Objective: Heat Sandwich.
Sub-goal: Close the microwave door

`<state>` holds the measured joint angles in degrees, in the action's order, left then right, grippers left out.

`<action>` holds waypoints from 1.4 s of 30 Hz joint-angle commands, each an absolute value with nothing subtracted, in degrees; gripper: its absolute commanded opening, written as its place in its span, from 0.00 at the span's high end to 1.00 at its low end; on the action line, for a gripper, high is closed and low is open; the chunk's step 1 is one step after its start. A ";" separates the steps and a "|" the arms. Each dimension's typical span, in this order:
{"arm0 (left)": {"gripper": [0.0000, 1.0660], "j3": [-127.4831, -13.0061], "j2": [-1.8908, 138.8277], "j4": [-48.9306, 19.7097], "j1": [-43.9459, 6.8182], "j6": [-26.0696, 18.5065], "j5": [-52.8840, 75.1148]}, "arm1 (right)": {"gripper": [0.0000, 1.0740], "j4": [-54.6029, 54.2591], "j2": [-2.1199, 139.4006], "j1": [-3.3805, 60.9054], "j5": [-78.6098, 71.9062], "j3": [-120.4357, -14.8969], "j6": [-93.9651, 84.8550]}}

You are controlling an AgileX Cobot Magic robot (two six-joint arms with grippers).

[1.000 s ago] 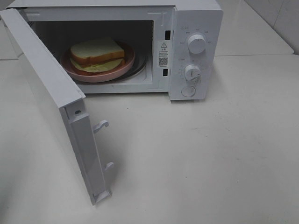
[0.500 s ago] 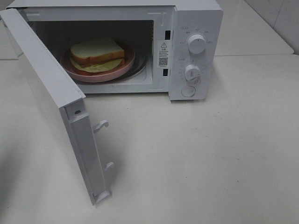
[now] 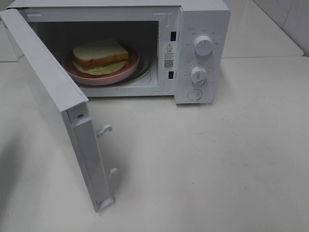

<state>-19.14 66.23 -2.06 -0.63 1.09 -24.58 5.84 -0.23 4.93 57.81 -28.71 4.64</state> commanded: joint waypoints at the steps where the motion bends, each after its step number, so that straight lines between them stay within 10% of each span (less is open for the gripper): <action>1: 1.00 -19.08 70.24 1.66 -0.97 1.15 -34.03 | 0.30 5.84 -1.83 4.87 56.95 -28.59 4.13; 16: 1.00 -21.20 85.71 14.78 -1.20 7.73 -52.25 | 0.30 5.84 -1.83 4.87 56.95 -28.59 4.13; 42: 1.00 -25.38 94.60 7.79 -16.90 6.70 -54.83 | 0.30 5.84 -1.83 4.87 56.95 -28.59 4.30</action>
<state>-24.35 94.31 9.05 -16.16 6.93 -53.86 5.79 -0.23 4.93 57.81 -28.71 4.64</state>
